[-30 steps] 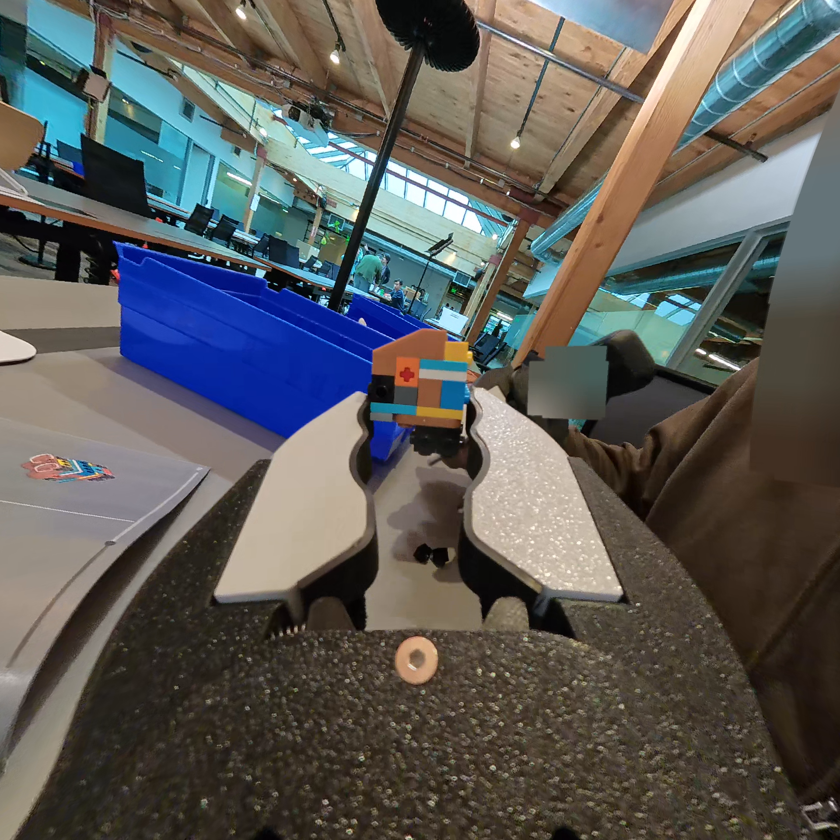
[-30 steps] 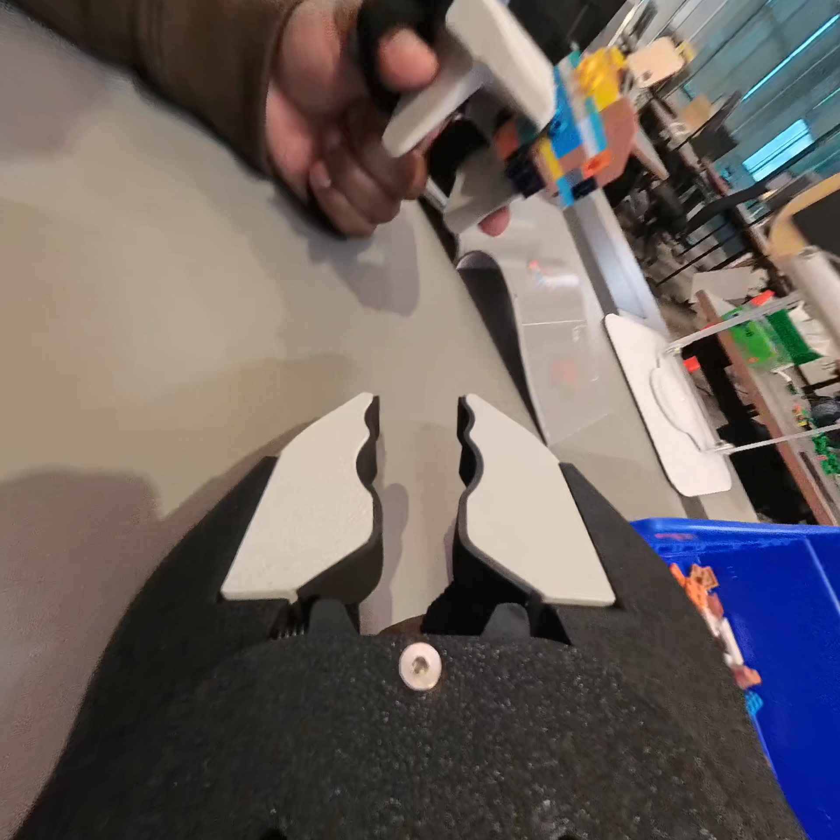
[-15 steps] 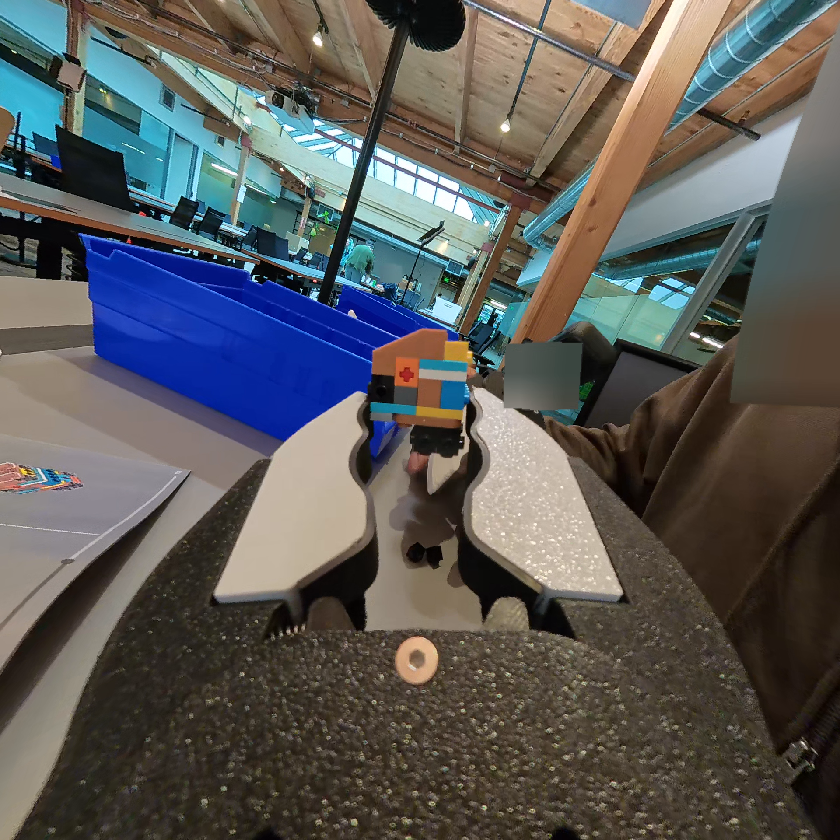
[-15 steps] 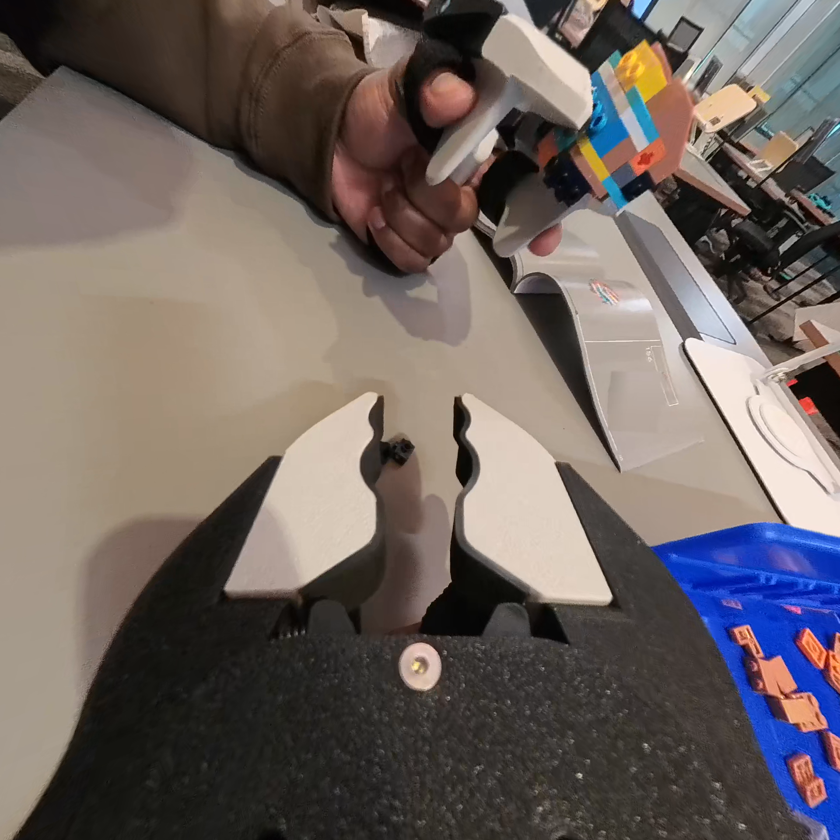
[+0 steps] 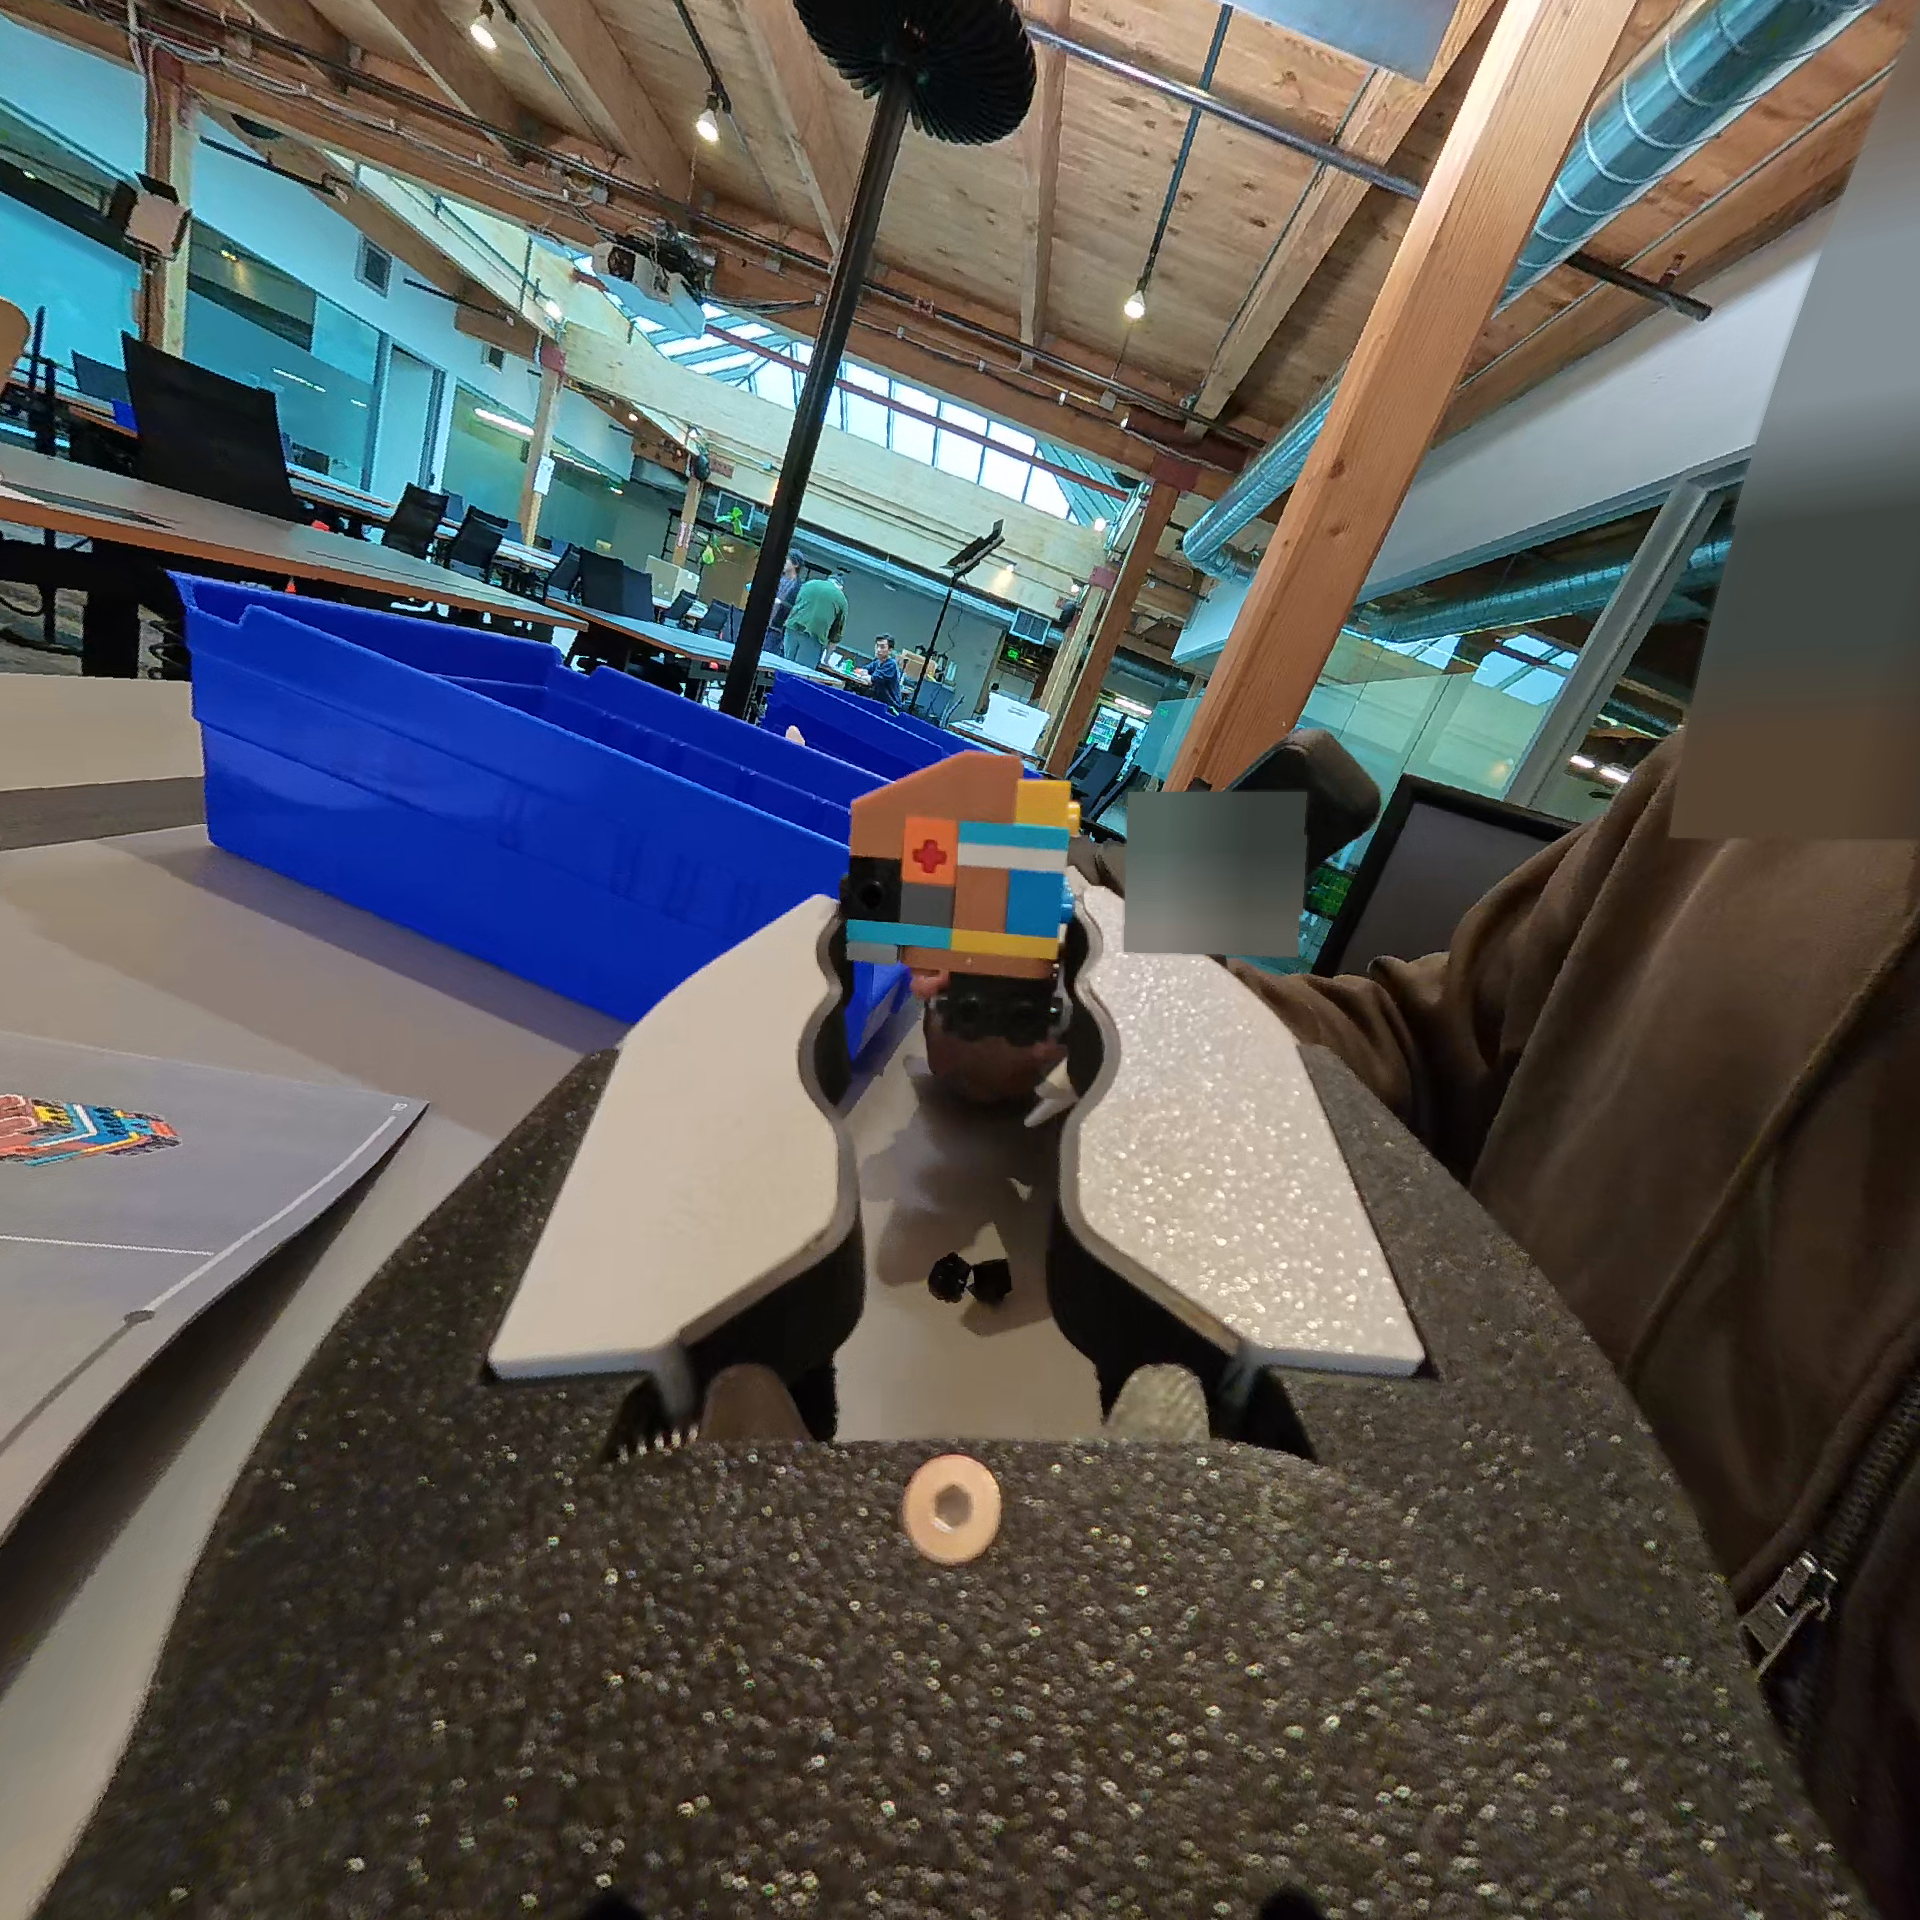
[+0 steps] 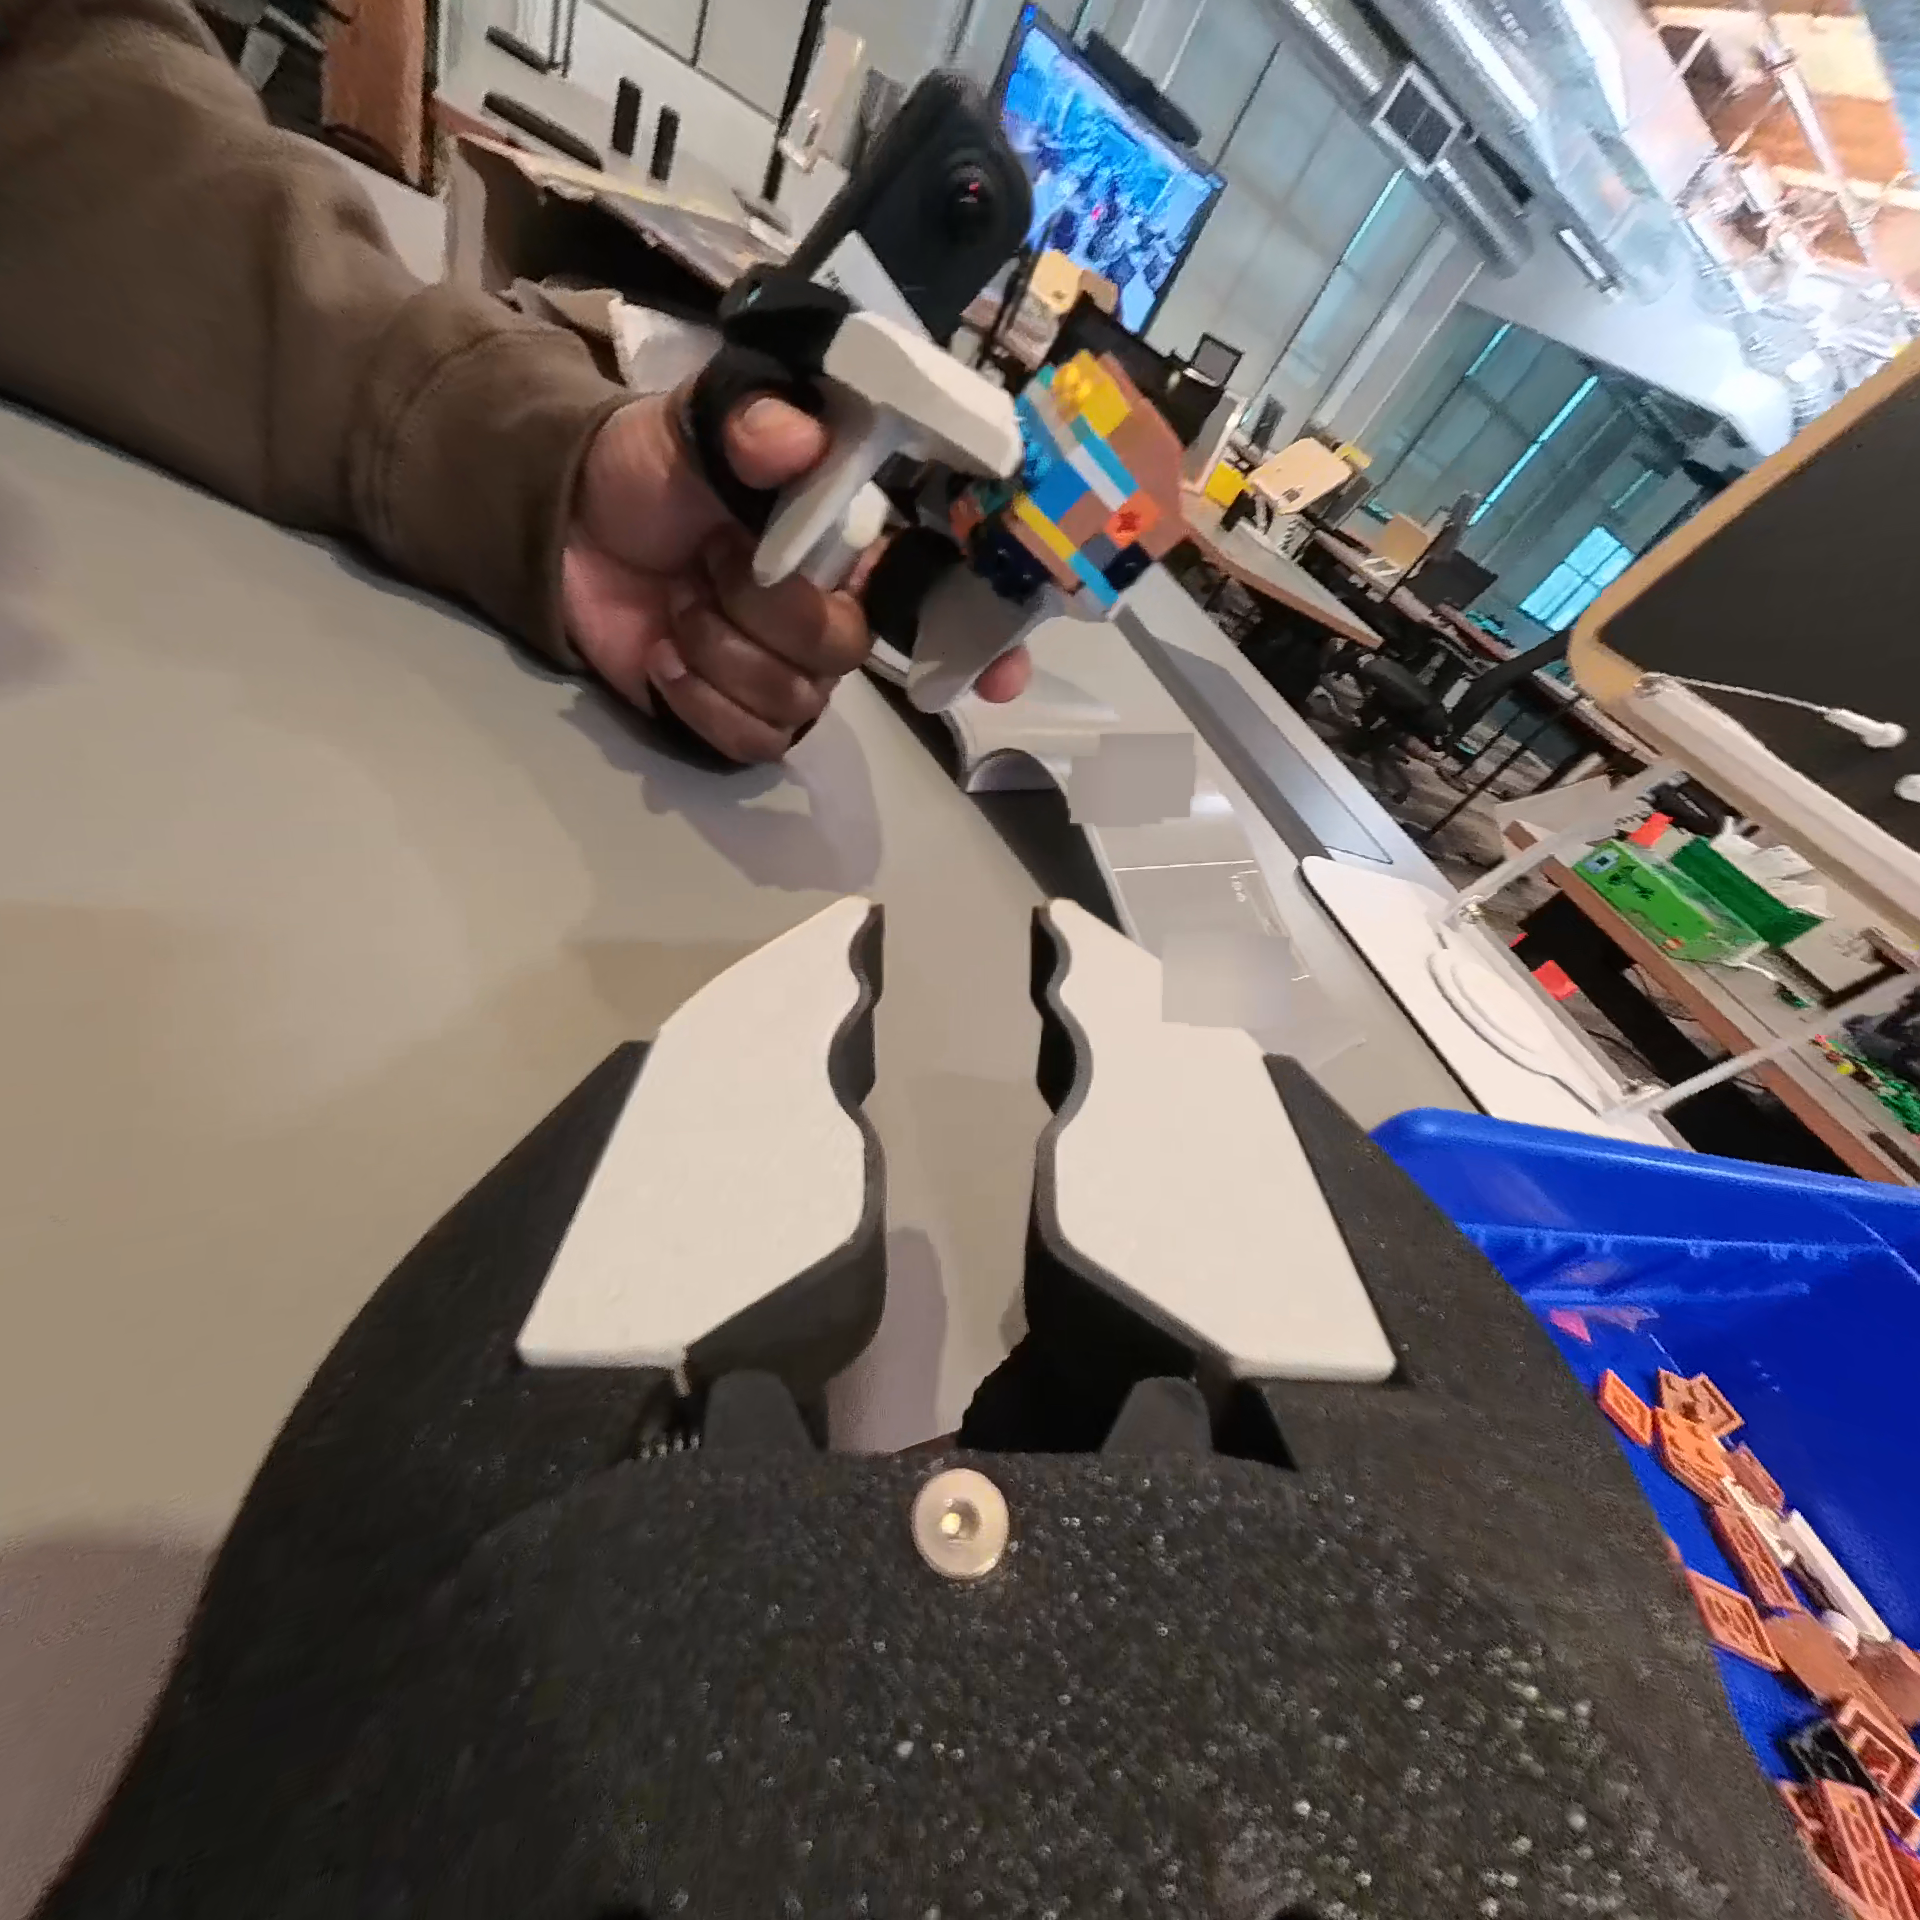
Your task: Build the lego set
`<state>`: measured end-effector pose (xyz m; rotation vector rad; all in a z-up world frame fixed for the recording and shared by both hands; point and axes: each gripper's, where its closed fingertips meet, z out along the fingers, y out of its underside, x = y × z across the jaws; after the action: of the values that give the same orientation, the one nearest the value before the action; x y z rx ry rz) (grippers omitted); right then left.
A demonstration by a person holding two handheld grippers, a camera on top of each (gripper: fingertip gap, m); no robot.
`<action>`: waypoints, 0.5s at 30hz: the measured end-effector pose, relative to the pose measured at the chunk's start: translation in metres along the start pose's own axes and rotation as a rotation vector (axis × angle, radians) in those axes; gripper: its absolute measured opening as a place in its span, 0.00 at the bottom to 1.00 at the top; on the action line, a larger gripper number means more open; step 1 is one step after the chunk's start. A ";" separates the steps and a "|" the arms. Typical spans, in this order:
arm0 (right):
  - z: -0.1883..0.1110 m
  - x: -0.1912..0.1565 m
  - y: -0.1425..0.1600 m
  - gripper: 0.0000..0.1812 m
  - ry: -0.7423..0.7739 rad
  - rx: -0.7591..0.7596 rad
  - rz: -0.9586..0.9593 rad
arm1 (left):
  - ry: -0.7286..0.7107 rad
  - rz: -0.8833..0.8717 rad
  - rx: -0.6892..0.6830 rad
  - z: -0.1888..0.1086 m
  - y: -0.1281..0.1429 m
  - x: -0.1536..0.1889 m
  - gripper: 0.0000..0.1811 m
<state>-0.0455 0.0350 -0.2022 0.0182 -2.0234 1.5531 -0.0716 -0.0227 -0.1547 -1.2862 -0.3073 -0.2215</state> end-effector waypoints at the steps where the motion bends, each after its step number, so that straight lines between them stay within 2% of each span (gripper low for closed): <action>1: -0.001 0.004 -0.001 0.15 0.018 0.012 0.008 | 0.001 -0.001 0.002 0.000 0.000 0.000 0.21; 6: 0.000 0.012 -0.005 0.14 0.058 0.055 0.020 | -0.001 -0.004 0.011 -0.003 -0.002 0.000 0.21; 15: 0.000 0.017 -0.007 0.14 0.108 0.048 -0.008 | -0.011 -0.015 0.033 -0.005 -0.005 -0.003 0.21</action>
<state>-0.0574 0.0383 -0.1888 -0.0382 -1.9000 1.5628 -0.0752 -0.0290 -0.1521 -1.2535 -0.3285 -0.2215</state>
